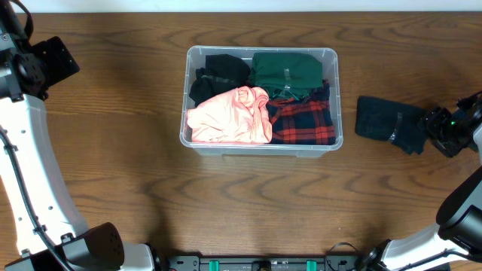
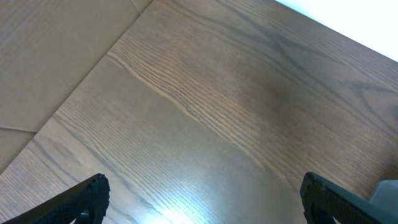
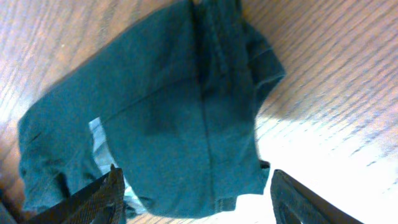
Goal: Pack container
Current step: 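Grasp the last black garment with the right gripper and lift it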
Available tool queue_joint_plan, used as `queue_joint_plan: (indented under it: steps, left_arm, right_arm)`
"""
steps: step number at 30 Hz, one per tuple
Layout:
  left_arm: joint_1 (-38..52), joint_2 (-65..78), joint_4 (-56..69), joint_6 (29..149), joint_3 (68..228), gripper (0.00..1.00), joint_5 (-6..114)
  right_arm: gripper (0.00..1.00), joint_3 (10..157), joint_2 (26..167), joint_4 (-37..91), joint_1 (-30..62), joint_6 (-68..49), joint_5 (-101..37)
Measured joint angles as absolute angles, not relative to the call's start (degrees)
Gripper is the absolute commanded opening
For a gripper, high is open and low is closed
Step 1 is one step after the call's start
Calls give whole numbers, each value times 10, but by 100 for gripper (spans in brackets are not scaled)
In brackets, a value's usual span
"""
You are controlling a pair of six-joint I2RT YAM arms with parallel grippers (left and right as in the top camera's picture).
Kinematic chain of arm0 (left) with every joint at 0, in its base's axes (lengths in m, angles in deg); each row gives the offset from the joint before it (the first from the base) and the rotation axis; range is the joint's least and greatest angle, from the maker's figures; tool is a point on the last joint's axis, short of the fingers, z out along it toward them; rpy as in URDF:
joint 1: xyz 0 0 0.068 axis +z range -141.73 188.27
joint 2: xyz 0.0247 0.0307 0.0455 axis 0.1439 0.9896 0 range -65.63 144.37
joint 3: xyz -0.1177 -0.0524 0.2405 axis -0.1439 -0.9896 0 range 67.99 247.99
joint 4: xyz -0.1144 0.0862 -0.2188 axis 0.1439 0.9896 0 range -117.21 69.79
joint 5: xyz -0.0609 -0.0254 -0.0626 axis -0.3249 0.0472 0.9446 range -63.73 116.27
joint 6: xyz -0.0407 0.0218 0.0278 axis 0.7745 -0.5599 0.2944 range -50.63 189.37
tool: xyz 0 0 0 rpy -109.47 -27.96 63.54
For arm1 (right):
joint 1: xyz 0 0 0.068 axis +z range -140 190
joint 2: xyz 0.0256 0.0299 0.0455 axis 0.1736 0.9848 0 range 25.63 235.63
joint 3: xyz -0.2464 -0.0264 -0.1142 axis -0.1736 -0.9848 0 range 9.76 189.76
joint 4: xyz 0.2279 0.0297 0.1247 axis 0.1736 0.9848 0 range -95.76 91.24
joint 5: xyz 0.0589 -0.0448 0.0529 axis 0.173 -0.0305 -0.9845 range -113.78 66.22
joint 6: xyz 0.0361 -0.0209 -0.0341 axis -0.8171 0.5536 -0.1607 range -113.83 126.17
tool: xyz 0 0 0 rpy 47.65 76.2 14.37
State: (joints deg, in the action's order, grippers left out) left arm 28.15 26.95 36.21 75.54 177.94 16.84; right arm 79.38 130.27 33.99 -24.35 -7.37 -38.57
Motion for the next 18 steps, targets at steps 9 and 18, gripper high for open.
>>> queue_joint_plan:
  steps: [9, 18]
  left_arm:
    - [282, 269, 362, 755, 1779, 98, 168]
    - [282, 269, 362, 755, 1779, 98, 168]
  right_arm:
    - [71, 744, 1303, 285, -243, -73, -370]
    - [66, 708, 1303, 226, -237, -73, -370]
